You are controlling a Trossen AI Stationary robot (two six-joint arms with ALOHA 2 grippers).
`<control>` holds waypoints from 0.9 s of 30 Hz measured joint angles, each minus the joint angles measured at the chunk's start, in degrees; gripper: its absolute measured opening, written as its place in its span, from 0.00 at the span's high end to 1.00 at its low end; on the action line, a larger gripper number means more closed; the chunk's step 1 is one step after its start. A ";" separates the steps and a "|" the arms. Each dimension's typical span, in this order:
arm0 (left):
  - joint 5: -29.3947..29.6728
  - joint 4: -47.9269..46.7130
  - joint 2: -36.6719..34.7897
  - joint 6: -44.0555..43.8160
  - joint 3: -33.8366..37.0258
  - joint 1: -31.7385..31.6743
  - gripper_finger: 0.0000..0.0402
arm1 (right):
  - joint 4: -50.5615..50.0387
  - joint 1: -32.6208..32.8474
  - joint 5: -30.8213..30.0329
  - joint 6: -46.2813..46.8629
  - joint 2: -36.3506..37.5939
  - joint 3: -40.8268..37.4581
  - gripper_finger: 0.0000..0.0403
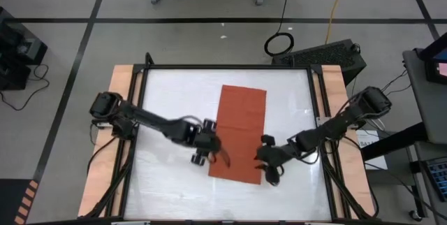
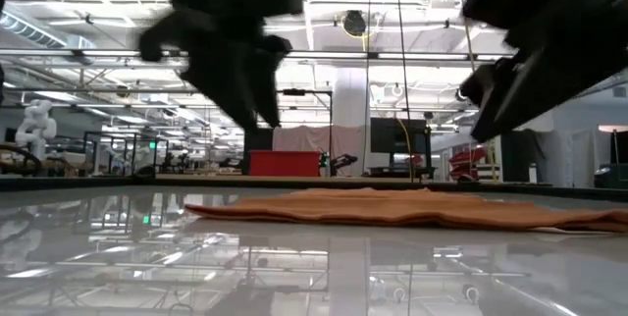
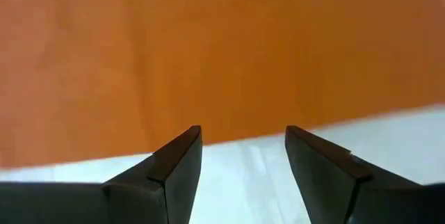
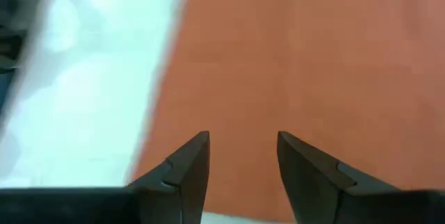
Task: Roll towel into tight, uniform cylinder
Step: Roll the kitchen towel
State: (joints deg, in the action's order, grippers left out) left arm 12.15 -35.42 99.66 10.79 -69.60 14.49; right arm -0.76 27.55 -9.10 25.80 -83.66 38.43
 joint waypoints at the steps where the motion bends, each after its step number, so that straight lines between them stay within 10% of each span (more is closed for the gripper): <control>1: -0.29 0.35 0.00 0.04 0.00 1.51 0.47 | 0.45 1.34 0.00 -1.97 0.00 0.01 0.60; 13: 6.33 10.09 5.85 4.61 1.45 16.82 0.47 | 6.96 14.98 -11.41 -16.28 -5.94 0.03 0.60; 27: 12.97 14.23 12.44 6.05 1.51 17.34 0.47 | 7.84 16.28 -14.80 -18.52 -16.83 4.30 0.60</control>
State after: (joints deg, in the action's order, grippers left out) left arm 25.12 -21.19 112.10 16.84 -68.10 31.83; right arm 7.08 43.83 -23.90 7.28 -100.49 42.73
